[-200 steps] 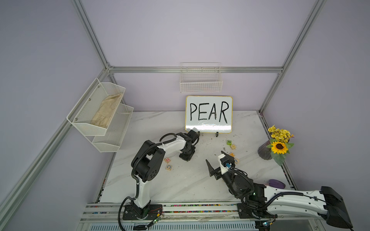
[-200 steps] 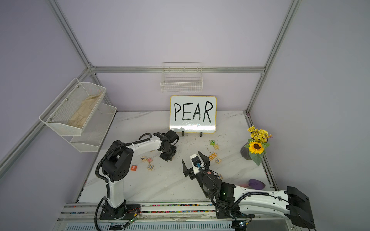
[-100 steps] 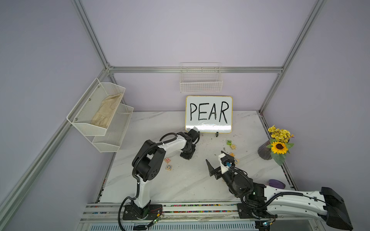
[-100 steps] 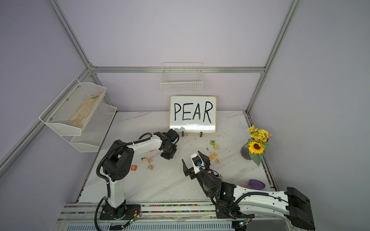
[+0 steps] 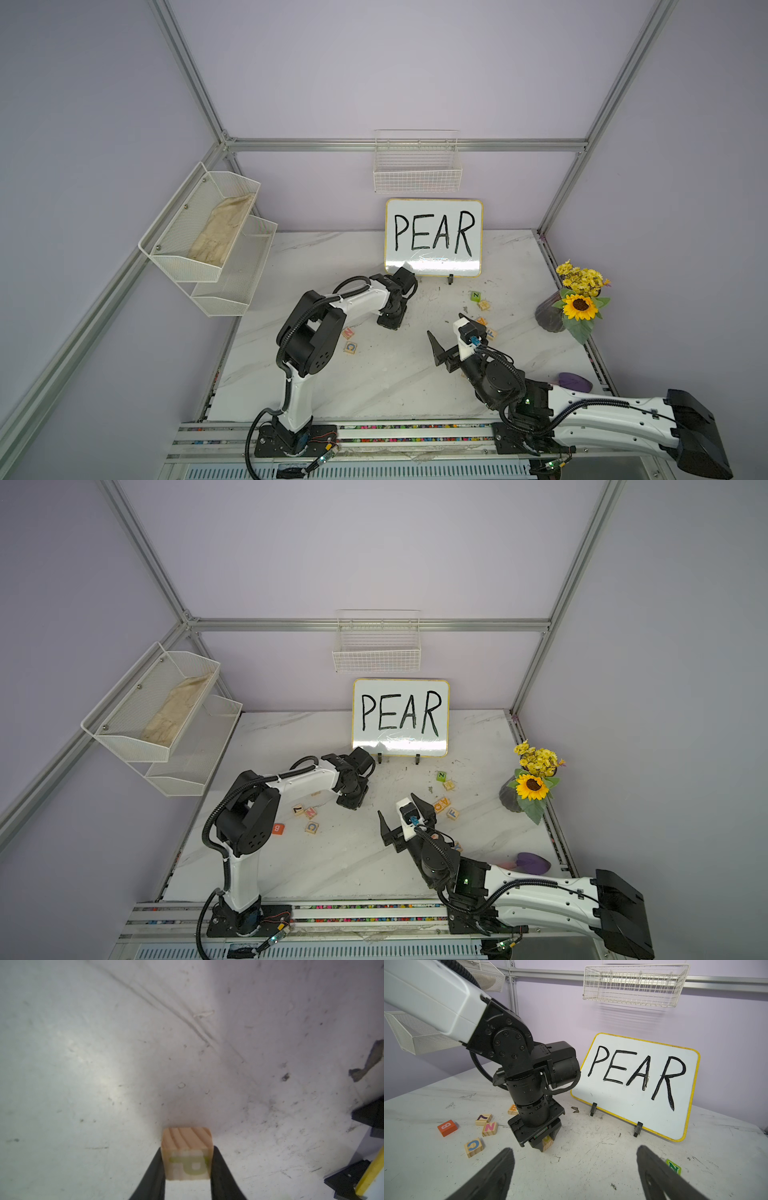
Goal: Spell the uppercase word “pear” with letter blocks
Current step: Place the letter block at the center of the board.
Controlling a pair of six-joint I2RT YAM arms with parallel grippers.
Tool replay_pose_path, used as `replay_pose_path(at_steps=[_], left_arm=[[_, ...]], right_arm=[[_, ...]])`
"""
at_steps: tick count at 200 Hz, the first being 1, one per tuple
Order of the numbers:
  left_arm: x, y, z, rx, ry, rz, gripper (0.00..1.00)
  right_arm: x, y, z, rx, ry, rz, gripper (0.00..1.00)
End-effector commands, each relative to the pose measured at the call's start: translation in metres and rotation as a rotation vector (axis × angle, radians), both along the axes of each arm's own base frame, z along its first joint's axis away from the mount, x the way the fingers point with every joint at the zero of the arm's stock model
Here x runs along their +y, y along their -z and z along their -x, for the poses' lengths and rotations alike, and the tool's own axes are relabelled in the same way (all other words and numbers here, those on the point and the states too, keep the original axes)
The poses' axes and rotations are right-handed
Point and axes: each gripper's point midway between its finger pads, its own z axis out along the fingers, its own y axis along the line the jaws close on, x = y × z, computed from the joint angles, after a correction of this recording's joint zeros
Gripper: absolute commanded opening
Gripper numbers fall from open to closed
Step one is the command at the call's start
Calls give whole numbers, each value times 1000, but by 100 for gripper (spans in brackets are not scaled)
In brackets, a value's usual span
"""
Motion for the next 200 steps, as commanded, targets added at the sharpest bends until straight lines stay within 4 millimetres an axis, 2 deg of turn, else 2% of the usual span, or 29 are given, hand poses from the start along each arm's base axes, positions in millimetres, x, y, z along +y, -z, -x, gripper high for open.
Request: replay_pose_path(at_steps=[1,84,137,172,200], left_arm=[[-5,-20,-7,-52,-55,25,26],[6,-14,5,-49,-102,5,26],[4,-1,9,-29,-96,29,27],[5,2,10,-23,-86,28,27],[7,4,13,-6,-81,34,27]], right_arm=[[-2,2,-1,9,1,-11,94],[0,2,1,15,-18,-18,95],[36,19,14,43,-196,50,95],[43,27,14,64,-225,57,95],[44,36,6,101,-240,51,95]])
